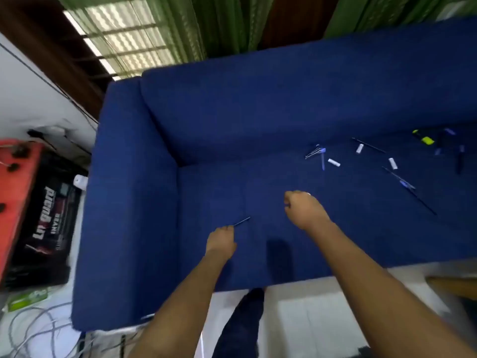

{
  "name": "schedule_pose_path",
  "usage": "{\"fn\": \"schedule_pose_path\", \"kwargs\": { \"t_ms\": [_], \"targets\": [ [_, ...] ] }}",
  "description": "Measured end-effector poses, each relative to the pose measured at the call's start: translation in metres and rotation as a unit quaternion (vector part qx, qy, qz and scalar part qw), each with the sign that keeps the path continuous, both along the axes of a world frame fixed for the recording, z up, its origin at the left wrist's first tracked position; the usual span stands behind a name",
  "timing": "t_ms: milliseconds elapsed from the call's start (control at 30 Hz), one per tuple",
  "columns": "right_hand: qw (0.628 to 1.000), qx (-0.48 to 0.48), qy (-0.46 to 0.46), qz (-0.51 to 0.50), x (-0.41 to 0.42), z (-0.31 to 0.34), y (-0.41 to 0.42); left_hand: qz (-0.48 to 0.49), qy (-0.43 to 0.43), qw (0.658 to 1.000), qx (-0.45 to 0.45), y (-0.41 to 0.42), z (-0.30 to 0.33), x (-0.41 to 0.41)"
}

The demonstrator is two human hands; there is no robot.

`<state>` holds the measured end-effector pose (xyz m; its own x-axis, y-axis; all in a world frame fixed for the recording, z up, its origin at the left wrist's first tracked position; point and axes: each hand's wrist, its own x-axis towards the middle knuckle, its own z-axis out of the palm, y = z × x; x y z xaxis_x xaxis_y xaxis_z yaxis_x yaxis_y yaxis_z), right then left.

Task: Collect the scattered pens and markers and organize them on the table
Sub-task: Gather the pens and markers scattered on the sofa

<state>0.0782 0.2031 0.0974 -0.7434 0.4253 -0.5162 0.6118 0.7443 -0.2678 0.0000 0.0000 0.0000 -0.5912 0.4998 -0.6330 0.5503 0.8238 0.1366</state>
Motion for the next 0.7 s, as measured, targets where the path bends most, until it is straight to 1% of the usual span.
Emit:
{"fn": "schedule_pose_path", "kwargs": {
  "t_ms": [100,133,233,300,367,433,500,567,700],
  "targets": [
    [0.999,0.011,-0.034,0.017,-0.026,-0.049,0.049,-0.032,-0.01,0.999,-0.041,0.033,-0.059,-0.016],
    [0.999,0.013,-0.045,0.025,-0.032,-0.06,0.062,-0.053,-0.009,0.997,-0.054,0.04,-0.069,-0.019],
    [0.997,0.008,-0.057,0.048,-0.057,-0.1,0.097,-0.088,0.008,0.99,-0.108,0.06,-0.117,-0.025],
    [0.996,0.0,-0.067,0.062,-0.069,-0.115,0.112,-0.095,0.027,0.987,-0.124,0.069,-0.131,-0.029],
    [0.995,-0.012,-0.069,0.07,-0.079,-0.129,0.128,-0.104,0.014,0.987,-0.123,0.082,-0.138,-0.038],
    [0.995,-0.024,-0.063,0.067,-0.084,-0.134,0.138,-0.092,-0.009,0.988,-0.122,0.09,-0.136,-0.052],
    [0.997,-0.035,-0.056,0.052,-0.087,-0.139,0.153,-0.056,-0.022,0.992,-0.11,0.106,-0.131,-0.072],
    [0.997,-0.045,-0.057,0.028,-0.086,-0.143,0.169,-0.03,-0.02,0.997,-0.065,0.133,-0.121,-0.089],
    [0.996,-0.05,-0.064,-0.028,-0.076,-0.155,0.208,-0.032,0.026,0.999,0.023,0.214,-0.104,-0.111]
  ]
}}
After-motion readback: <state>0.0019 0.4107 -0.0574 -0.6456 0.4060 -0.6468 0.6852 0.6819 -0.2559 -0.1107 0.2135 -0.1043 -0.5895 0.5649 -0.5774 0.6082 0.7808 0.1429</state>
